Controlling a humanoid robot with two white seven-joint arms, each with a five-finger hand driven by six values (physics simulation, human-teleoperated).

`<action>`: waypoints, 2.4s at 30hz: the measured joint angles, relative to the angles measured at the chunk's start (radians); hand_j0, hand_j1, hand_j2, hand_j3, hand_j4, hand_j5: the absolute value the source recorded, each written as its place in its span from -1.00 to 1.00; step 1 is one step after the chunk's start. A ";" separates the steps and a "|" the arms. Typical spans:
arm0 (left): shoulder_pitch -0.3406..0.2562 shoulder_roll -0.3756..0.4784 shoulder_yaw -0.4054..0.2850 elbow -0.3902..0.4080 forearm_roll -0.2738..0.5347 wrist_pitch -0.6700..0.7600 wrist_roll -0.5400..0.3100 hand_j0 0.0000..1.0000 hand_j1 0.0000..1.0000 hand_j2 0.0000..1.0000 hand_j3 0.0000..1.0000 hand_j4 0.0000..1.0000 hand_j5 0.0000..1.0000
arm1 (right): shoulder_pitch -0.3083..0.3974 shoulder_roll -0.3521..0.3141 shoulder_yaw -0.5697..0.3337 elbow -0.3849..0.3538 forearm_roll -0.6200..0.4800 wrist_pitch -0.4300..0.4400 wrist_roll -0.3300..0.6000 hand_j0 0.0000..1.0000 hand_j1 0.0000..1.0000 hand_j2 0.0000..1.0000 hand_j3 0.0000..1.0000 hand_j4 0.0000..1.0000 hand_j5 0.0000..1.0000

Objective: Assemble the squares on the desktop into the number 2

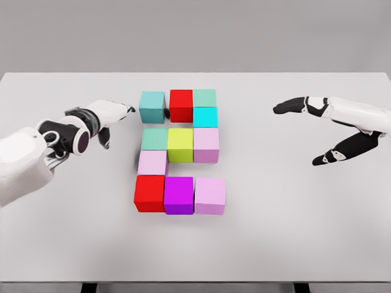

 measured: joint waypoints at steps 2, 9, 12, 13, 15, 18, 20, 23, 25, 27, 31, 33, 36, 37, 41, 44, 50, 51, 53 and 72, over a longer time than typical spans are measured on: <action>-0.002 -0.002 -0.001 0.000 -0.002 0.000 0.000 1.00 1.00 1.00 1.00 1.00 1.00 | -0.002 0.000 0.000 -0.006 0.000 0.000 0.000 1.00 1.00 1.00 1.00 1.00 1.00; -0.002 -0.008 -0.002 0.000 -0.004 0.000 0.000 1.00 1.00 1.00 1.00 1.00 1.00 | 0.006 -0.021 -0.018 -0.048 -0.002 0.000 0.000 1.00 1.00 1.00 1.00 1.00 1.00; -0.002 -0.012 -0.002 0.000 -0.004 0.000 0.000 1.00 1.00 1.00 1.00 1.00 1.00 | 0.043 -0.032 -0.031 -0.060 -0.001 0.000 0.000 1.00 1.00 1.00 1.00 1.00 1.00; -0.002 -0.013 -0.002 0.000 -0.004 0.000 0.000 1.00 1.00 1.00 1.00 1.00 1.00 | 0.043 -0.035 -0.034 -0.062 0.000 0.000 0.000 1.00 1.00 1.00 1.00 1.00 1.00; -0.002 -0.014 -0.002 0.000 -0.004 0.000 0.000 1.00 1.00 1.00 1.00 1.00 1.00 | 0.041 -0.040 -0.038 -0.064 0.000 0.000 0.000 1.00 1.00 1.00 1.00 1.00 1.00; -0.002 -0.015 -0.002 0.000 -0.004 0.000 0.000 1.00 1.00 1.00 1.00 1.00 1.00 | 0.043 -0.046 -0.041 -0.066 0.001 0.000 0.000 1.00 1.00 1.00 1.00 1.00 1.00; -0.002 -0.018 -0.002 0.000 -0.004 0.001 0.000 1.00 1.00 1.00 1.00 1.00 1.00 | 0.043 -0.058 -0.043 -0.066 0.001 0.000 0.000 1.00 1.00 1.00 1.00 1.00 1.00; -0.002 -0.020 -0.002 0.000 -0.004 0.001 0.000 1.00 1.00 1.00 1.00 1.00 1.00 | 0.058 -0.062 -0.043 -0.067 0.002 0.000 0.000 1.00 1.00 1.00 1.00 1.00 1.00; -0.002 -0.021 -0.002 0.000 -0.004 0.001 0.000 1.00 1.00 1.00 1.00 1.00 1.00 | 0.061 -0.064 -0.042 -0.067 0.003 0.000 0.000 1.00 1.00 1.00 1.00 1.00 1.00; -0.002 -0.022 -0.002 0.000 -0.004 0.001 0.000 1.00 1.00 1.00 1.00 1.00 1.00 | 0.061 -0.067 -0.042 -0.067 0.003 0.000 0.000 1.00 1.00 1.00 1.00 1.00 1.00; -0.002 -0.024 -0.002 -0.001 -0.004 0.001 0.000 1.00 1.00 1.00 1.00 1.00 1.00 | 0.061 -0.068 -0.042 -0.067 0.003 0.000 0.000 1.00 1.00 1.00 1.00 1.00 1.00; -0.002 -0.026 -0.001 -0.001 -0.004 0.001 0.000 1.00 1.00 1.00 1.00 1.00 1.00 | 0.061 -0.071 -0.042 -0.067 0.003 0.000 0.000 1.00 1.00 1.00 1.00 1.00 1.00; -0.002 -0.027 -0.001 -0.001 -0.005 0.001 0.000 1.00 1.00 1.00 1.00 1.00 1.00 | 0.061 -0.075 -0.043 -0.067 0.003 0.000 0.000 1.00 1.00 1.00 1.00 1.00 1.00; -0.002 -0.028 -0.001 -0.001 -0.005 0.002 0.000 1.00 1.00 1.00 1.00 1.00 1.00 | 0.061 -0.076 -0.043 -0.067 0.003 0.000 0.000 1.00 1.00 1.00 1.00 1.00 1.00; -0.002 -0.029 -0.001 -0.001 -0.005 0.002 0.000 1.00 1.00 1.00 1.00 1.00 1.00 | 0.061 -0.077 -0.043 -0.067 0.004 0.000 0.000 1.00 1.00 1.00 1.00 1.00 1.00; -0.002 -0.030 -0.001 -0.002 -0.005 0.002 0.000 1.00 1.00 1.00 1.00 1.00 1.00 | 0.061 -0.078 -0.043 -0.067 0.004 0.000 0.000 1.00 1.00 1.00 1.00 1.00 1.00; -0.002 -0.031 -0.001 -0.003 -0.005 0.002 0.000 1.00 1.00 1.00 1.00 1.00 1.00 | 0.061 -0.084 -0.043 -0.067 0.004 0.000 0.000 1.00 1.00 1.00 1.00 1.00 1.00; -0.002 -0.032 -0.001 -0.003 -0.005 0.002 0.000 1.00 1.00 1.00 1.00 1.00 1.00 | 0.061 -0.084 -0.042 -0.067 0.004 0.000 0.000 1.00 1.00 1.00 1.00 1.00 1.00; -0.002 -0.033 -0.001 -0.003 -0.006 0.001 0.000 1.00 1.00 1.00 1.00 1.00 1.00 | 0.061 -0.084 -0.042 -0.067 0.004 0.000 0.000 1.00 1.00 1.00 1.00 1.00 1.00; -0.002 -0.031 0.003 0.009 -0.017 0.001 0.000 1.00 1.00 1.00 1.00 1.00 1.00 | 0.061 -0.083 -0.041 -0.067 0.003 0.000 0.000 1.00 1.00 1.00 1.00 1.00 1.00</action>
